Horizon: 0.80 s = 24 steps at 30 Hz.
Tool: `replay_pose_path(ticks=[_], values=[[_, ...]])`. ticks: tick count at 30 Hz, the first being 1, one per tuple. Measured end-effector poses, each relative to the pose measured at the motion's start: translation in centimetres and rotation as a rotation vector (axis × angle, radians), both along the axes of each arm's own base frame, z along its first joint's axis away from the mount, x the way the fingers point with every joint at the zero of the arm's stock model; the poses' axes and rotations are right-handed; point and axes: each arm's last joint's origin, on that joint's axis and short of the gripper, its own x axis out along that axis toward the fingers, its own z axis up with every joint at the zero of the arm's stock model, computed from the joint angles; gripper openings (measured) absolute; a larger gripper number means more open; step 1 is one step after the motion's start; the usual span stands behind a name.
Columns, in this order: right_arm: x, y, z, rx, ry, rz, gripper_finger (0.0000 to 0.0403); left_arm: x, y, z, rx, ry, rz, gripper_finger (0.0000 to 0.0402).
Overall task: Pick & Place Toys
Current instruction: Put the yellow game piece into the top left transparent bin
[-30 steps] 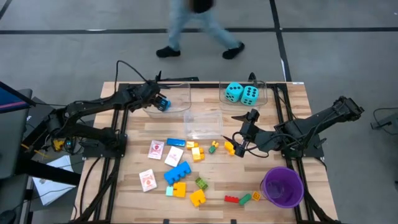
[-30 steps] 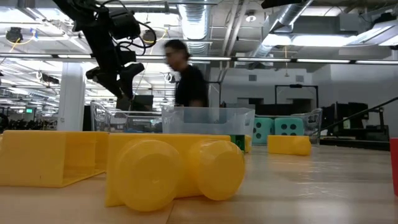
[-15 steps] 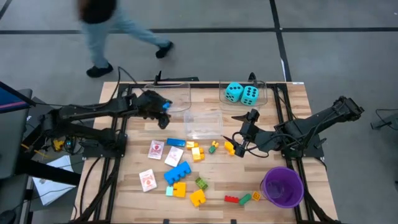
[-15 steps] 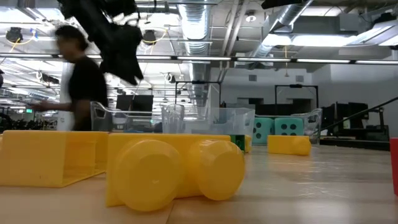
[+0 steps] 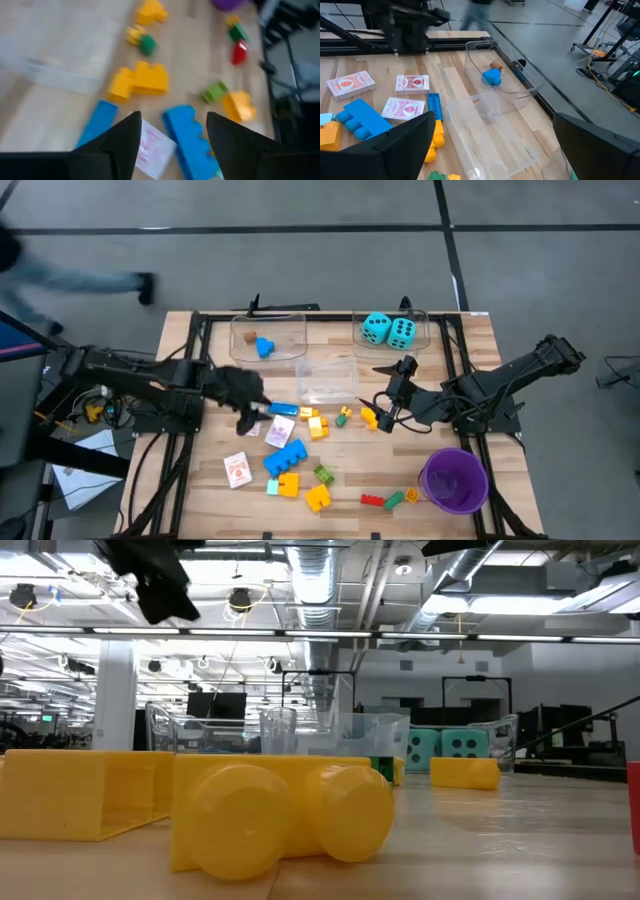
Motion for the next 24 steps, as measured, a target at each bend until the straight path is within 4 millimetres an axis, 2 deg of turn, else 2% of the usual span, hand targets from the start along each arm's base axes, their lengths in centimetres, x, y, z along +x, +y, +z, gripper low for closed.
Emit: replay_pose_path(ticks=[7, 13, 19, 24], values=[[0.0, 0.0, 0.0, 0.000, 0.000, 0.000, 0.0395, 1.0, -4.8, -0.5, 0.017, -0.060, -0.143, 0.0279], [0.0, 0.0, 0.0, 0.000, 0.000, 0.000, 0.0395, 3.3, -9.1, -1.4, -0.006, -0.206, -0.281, 0.0338], [0.0, 0.0, 0.0, 0.000, 0.000, 0.000, 0.0395, 4.5, -11.6, -4.1, 0.003, -0.150, -0.341, 0.0391], [0.0, 0.0, -0.1, -0.002, 0.006, 0.000, 0.0395, 5.1, -13.3, -6.1, 0.000, -0.109, -0.373, 0.0393]])
